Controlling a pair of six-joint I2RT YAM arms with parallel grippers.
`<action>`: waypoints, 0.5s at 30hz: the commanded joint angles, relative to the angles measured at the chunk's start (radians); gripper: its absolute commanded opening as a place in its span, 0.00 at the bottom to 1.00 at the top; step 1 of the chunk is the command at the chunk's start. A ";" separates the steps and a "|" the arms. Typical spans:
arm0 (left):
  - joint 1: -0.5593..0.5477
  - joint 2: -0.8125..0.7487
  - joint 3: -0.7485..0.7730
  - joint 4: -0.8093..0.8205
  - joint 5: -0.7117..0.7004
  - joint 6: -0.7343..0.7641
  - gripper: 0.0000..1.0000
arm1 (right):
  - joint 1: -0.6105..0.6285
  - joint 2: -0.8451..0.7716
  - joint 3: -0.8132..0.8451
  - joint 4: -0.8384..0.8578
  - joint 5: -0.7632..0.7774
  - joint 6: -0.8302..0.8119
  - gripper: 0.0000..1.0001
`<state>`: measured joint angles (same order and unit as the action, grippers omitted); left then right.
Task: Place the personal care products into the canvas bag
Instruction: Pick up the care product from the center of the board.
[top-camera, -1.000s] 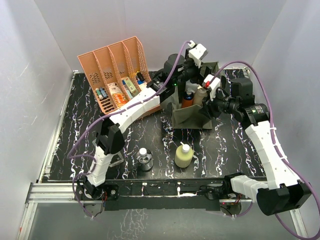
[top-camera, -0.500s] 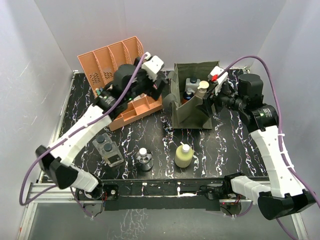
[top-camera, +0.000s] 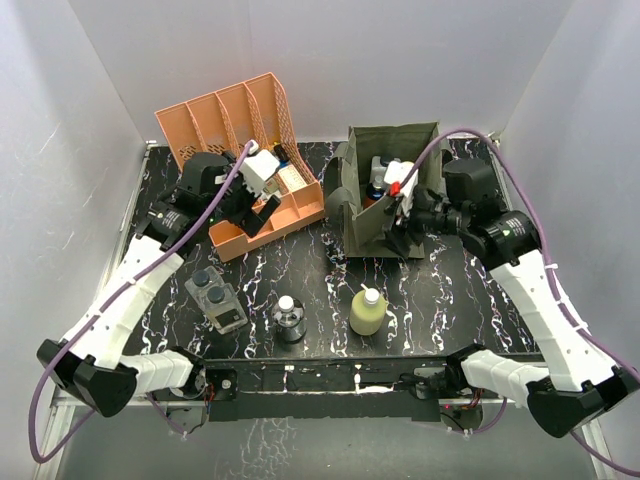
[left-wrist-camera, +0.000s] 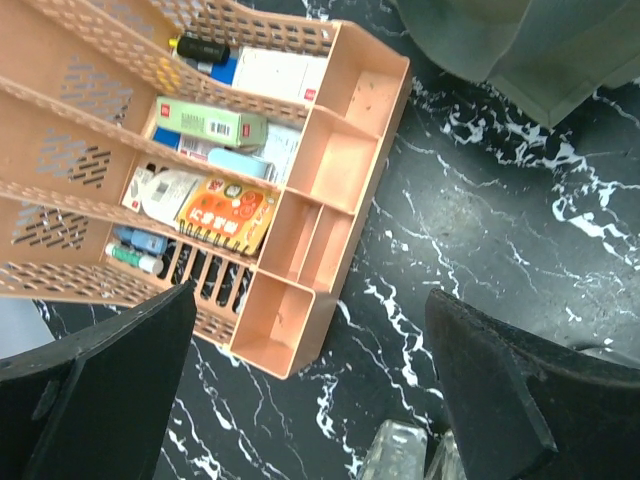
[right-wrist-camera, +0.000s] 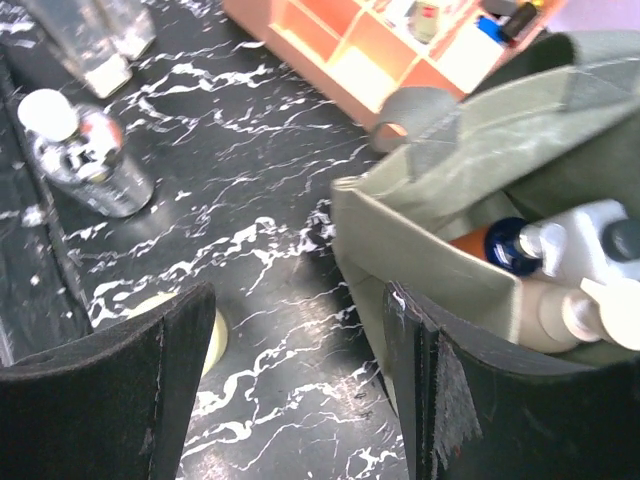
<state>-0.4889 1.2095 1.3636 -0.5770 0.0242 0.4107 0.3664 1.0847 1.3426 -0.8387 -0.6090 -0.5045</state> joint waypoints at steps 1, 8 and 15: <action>0.031 -0.002 -0.011 -0.050 0.003 0.012 0.96 | 0.100 -0.037 -0.019 -0.089 0.009 -0.133 0.70; 0.032 0.115 0.050 -0.041 -0.009 0.003 0.96 | 0.276 -0.048 -0.130 -0.185 0.039 -0.088 0.72; 0.032 0.183 0.100 -0.019 -0.011 0.013 0.96 | 0.346 -0.092 -0.263 -0.142 0.127 0.027 0.77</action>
<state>-0.4599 1.3952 1.3998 -0.6052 0.0216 0.4168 0.7021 1.0279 1.1225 -1.0149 -0.5514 -0.5526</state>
